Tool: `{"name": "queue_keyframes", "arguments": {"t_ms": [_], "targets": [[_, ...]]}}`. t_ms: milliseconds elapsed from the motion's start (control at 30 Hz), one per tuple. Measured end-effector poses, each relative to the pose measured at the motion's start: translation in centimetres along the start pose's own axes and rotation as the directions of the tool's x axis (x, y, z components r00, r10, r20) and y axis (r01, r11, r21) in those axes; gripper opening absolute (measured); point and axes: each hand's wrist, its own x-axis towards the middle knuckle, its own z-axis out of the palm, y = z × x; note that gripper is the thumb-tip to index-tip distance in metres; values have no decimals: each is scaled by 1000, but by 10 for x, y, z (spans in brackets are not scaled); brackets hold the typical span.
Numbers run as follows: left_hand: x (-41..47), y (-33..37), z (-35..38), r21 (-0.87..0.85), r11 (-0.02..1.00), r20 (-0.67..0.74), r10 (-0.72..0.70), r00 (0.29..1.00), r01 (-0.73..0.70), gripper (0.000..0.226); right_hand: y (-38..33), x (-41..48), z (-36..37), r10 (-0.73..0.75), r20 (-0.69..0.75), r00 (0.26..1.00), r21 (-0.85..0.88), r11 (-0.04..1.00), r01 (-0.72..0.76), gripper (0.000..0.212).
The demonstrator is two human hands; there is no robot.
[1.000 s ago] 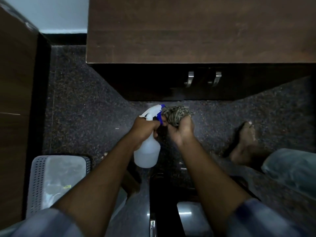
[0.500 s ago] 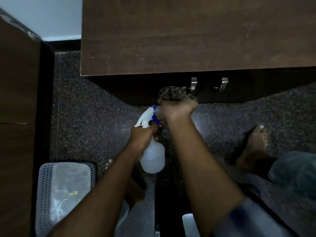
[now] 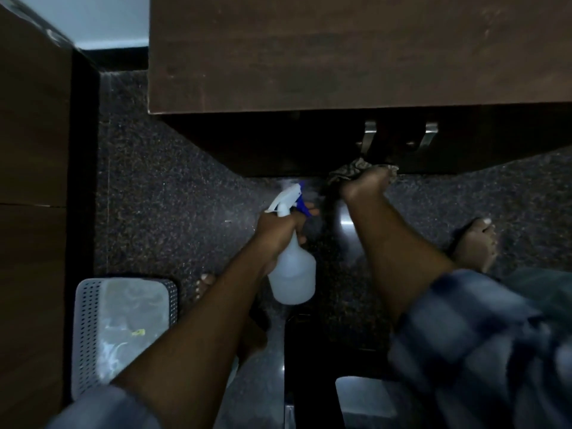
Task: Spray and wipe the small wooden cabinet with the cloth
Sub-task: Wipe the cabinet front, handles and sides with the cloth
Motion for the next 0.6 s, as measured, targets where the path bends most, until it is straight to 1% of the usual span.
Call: {"name": "queue_keyframes", "arguments": {"t_ms": [67,100,167,233,267,333,400,433,467,500,533,567,600], "targets": [[9,3,8,41,999,36,6,999,-8,38,-8,3,-2,27,30,999,-21,999,-27,65],[13,4,12,55,998,33,20,999,-22,41,-13,7,-4,21,57,998,5,1000,-22,65],[18,3,18,58,997,24,43,999,-45,46,-15,13,-11,-10,25,1000,1,1000,10,67],[21,1,21,82,993,-2,80,997,-80,44,-3,20,-15,-4,-7,1000,-18,1000,4,65],[23,-2,23,94,990,-34,112,993,-109,39,8,20,-15,26,-15,1000,-50,998,-26,63],[27,-6,21,86,977,-133,205,970,-195,29,29,17,-13,141,4,990,-54,989,-141,55],[28,-4,16,66,958,-165,288,943,-281,41,48,12,-7,177,-23,984,-139,974,-179,54],[28,-4,12,52,964,-179,265,948,-260,42,53,8,-6,206,-17,978,-188,960,-206,59],[29,-4,7,28,974,-192,227,955,-226,42,53,3,-6,164,-25,986,-241,956,-165,63],[30,-4,4,8,981,-199,192,961,-194,43,47,4,-10,111,-16,994,-208,972,-112,66],[30,-3,1,4,982,-193,187,963,-190,43,40,10,-13,40,-68,997,-158,986,-50,68],[30,-3,0,25,979,-174,203,963,-202,42,31,15,-12,27,-61,998,-120,992,-35,72],[30,-5,0,43,977,-157,212,965,-208,41,27,23,-13,13,-33,999,-22,1000,-14,74]]}}
